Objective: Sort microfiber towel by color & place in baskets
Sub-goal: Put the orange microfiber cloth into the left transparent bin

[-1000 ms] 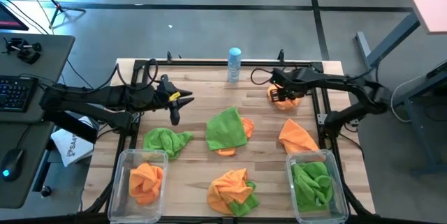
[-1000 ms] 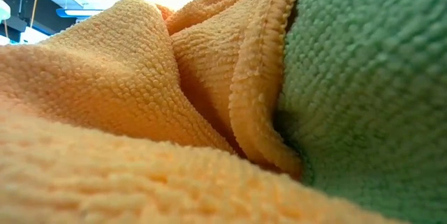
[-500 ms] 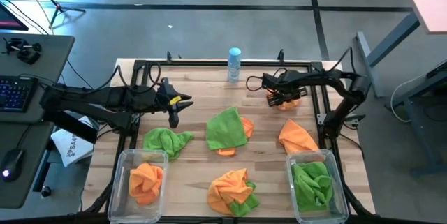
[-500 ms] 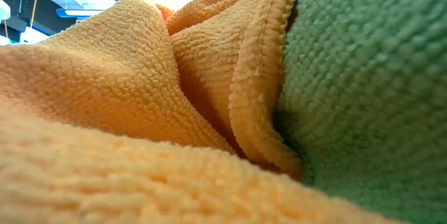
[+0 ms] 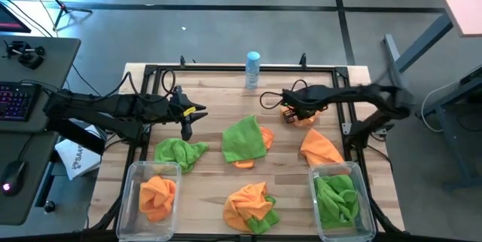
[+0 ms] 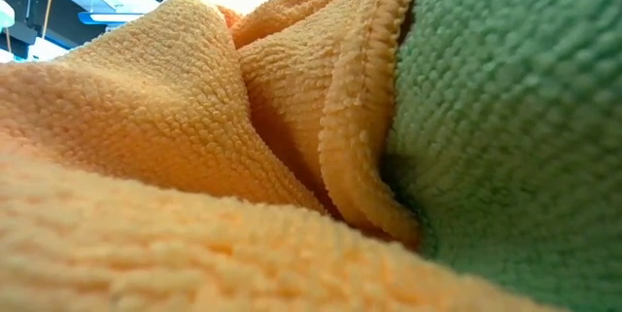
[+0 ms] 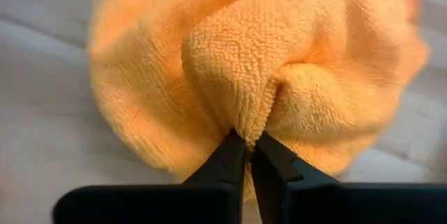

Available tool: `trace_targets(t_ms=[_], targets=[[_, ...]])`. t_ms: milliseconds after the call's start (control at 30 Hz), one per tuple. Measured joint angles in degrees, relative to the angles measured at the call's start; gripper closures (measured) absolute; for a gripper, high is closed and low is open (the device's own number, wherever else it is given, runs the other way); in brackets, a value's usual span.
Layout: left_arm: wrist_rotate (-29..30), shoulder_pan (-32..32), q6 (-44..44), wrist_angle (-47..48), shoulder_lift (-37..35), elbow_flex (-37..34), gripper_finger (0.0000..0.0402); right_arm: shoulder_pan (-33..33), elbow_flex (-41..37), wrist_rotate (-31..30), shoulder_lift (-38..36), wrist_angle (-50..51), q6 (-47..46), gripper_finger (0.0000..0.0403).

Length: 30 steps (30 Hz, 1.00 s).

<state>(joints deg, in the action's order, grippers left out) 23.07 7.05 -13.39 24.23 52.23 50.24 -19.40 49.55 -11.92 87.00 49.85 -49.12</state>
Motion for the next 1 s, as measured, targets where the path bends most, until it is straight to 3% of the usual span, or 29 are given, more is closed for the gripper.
trace_targets(t_ms=[233, 433, 767, 1000], targets=[[0.0, 0.0, 0.1, -0.1, 0.0, 0.0, 0.0312, 7.5, 0.1, -2.7, -16.4, -6.5, 1.5, 0.0394], [0.1, 0.0, 3.0, -1.7, 0.0, 0.0, 0.0312, 14.1, 0.2, -5.0, -25.6, -17.8, 12.3, 0.0399], [0.1, 0.0, 6.8, -7.0, 0.0, 0.0, 0.0312, 22.1, 0.2, -5.2, -26.9, -38.4, 36.5, 0.04], [-1.9, 0.0, 6.6, -11.6, 0.0, 0.0, 0.0304, 23.7, 0.2, -5.4, -26.9, -47.8, 43.0, 0.04]])
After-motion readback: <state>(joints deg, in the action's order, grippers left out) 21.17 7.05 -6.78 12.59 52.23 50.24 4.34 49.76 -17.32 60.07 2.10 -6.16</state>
